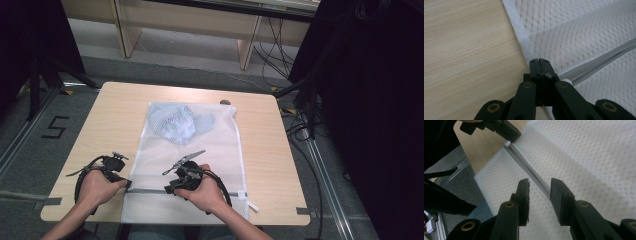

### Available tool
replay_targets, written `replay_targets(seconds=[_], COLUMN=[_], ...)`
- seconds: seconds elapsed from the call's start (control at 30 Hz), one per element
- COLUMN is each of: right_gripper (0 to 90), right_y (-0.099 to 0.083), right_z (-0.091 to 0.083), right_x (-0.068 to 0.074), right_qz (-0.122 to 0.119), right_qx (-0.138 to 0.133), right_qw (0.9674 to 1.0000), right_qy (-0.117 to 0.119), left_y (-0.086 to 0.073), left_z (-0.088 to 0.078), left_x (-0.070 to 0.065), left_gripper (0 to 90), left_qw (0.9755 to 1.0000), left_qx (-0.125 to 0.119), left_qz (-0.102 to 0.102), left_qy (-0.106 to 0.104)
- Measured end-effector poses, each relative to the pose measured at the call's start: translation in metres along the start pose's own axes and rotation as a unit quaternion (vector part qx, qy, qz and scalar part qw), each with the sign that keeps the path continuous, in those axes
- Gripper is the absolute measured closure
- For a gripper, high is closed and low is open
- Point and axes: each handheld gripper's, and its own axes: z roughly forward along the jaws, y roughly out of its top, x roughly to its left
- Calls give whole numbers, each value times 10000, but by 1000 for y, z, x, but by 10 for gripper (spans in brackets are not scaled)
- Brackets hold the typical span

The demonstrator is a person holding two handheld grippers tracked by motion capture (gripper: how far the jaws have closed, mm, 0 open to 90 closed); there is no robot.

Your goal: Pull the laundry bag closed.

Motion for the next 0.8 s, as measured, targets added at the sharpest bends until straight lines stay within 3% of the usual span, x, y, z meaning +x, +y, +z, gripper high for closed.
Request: replay_targets(seconds=[0.37, 0.43, 0.57, 0.8], right_gripper=[690, 689, 705, 715], right_y=[14, 15, 22, 31], right_z=[27, 28, 40, 55], right_x=[15, 17, 23, 28], right_qz=[-120, -47, -160, -139], right_qx=[-27, 16, -7, 38], right_qw=[9996, 9997, 9992, 9990], right_qy=[246, 251, 357, 415], left_y=[0, 0, 0, 0], left_z=[1, 1, 1, 1], left_x=[0, 0, 4, 5], left_gripper=[897, 897, 897, 897], left_qw=[10000, 10000, 9996, 9996], left_qx=[12, 56, 230, 244], left_qz=[-5, -6, 106, 105], left_qy=[-63, -59, -108, -119])
